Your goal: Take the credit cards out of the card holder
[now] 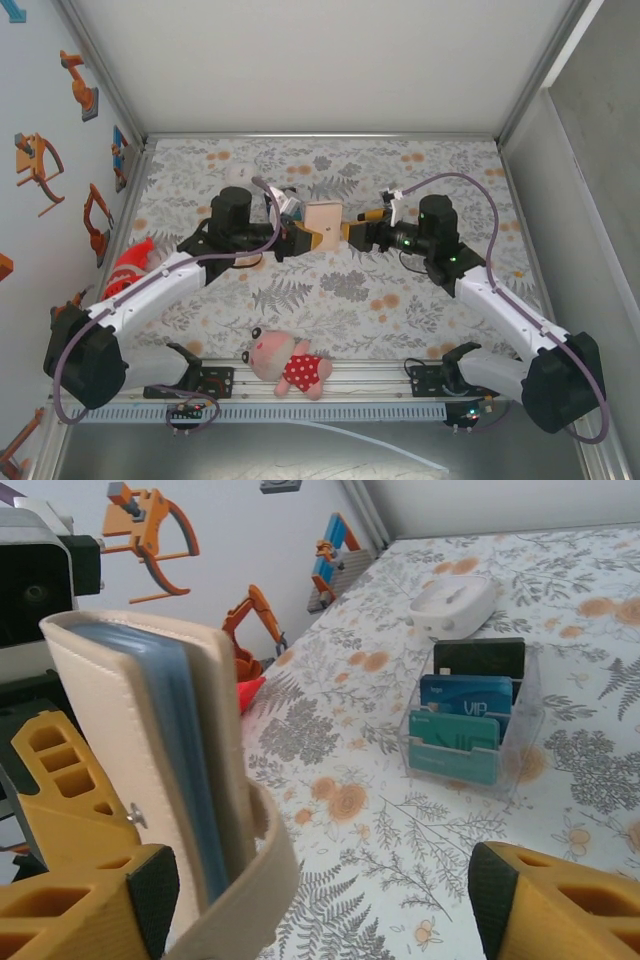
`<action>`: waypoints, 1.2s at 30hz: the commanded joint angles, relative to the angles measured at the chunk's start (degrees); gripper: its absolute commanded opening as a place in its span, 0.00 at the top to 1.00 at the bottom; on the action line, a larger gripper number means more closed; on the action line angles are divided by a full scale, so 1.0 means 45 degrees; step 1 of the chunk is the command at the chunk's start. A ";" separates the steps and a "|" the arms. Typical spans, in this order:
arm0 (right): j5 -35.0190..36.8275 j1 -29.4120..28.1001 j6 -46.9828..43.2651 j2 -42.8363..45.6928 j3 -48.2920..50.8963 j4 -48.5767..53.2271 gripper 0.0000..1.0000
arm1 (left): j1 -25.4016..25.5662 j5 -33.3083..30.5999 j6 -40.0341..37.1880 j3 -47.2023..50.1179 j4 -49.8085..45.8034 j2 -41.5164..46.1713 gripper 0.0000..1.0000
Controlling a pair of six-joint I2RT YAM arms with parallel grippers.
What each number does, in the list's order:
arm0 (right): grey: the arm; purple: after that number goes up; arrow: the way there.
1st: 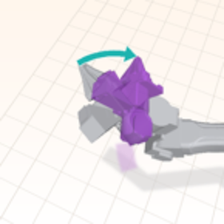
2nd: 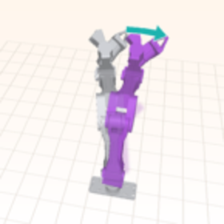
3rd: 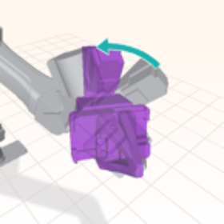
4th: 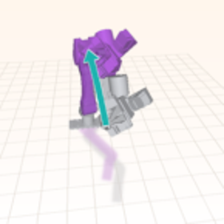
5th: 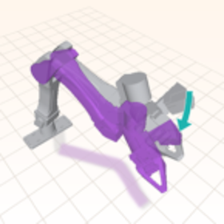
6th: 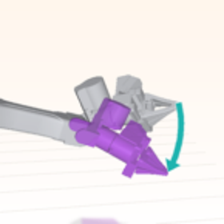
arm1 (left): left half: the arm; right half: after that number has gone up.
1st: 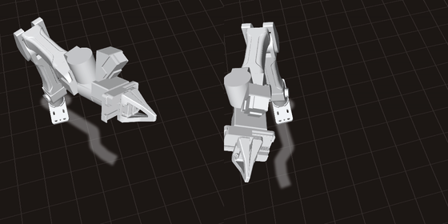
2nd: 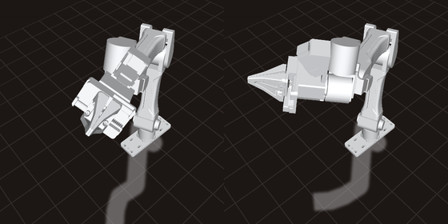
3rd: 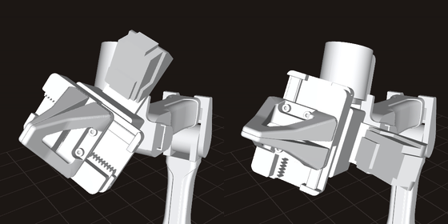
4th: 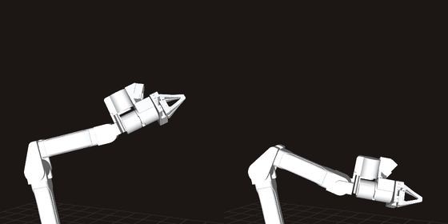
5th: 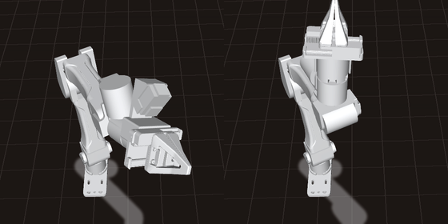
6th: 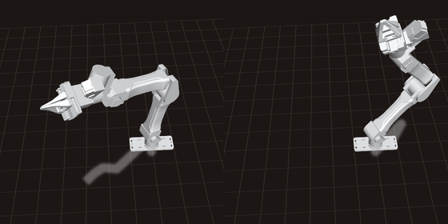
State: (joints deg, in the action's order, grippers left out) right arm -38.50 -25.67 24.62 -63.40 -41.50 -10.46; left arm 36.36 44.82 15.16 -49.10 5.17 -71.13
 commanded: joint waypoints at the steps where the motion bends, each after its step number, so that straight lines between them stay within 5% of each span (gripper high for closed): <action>1: -0.1091 0.0084 0.0310 0.0087 0.0157 -0.1215 0.26 | -0.0054 0.1059 -0.0614 0.0186 0.0543 0.0478 1.00; 18: -0.3336 0.0116 0.1022 0.0318 0.0387 -0.3198 0.48 | -0.0112 0.2953 0.0114 0.0535 0.2397 0.0775 1.00; 36: -0.5035 0.0099 0.1704 -0.0317 0.0522 -0.4395 0.67 | -0.0071 0.3478 0.0967 0.0702 0.4128 0.0746 1.00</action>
State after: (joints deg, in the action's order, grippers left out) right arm -58.59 -25.15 31.73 -64.88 -39.68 -27.99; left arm 35.86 58.39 18.81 -45.93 18.98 -69.38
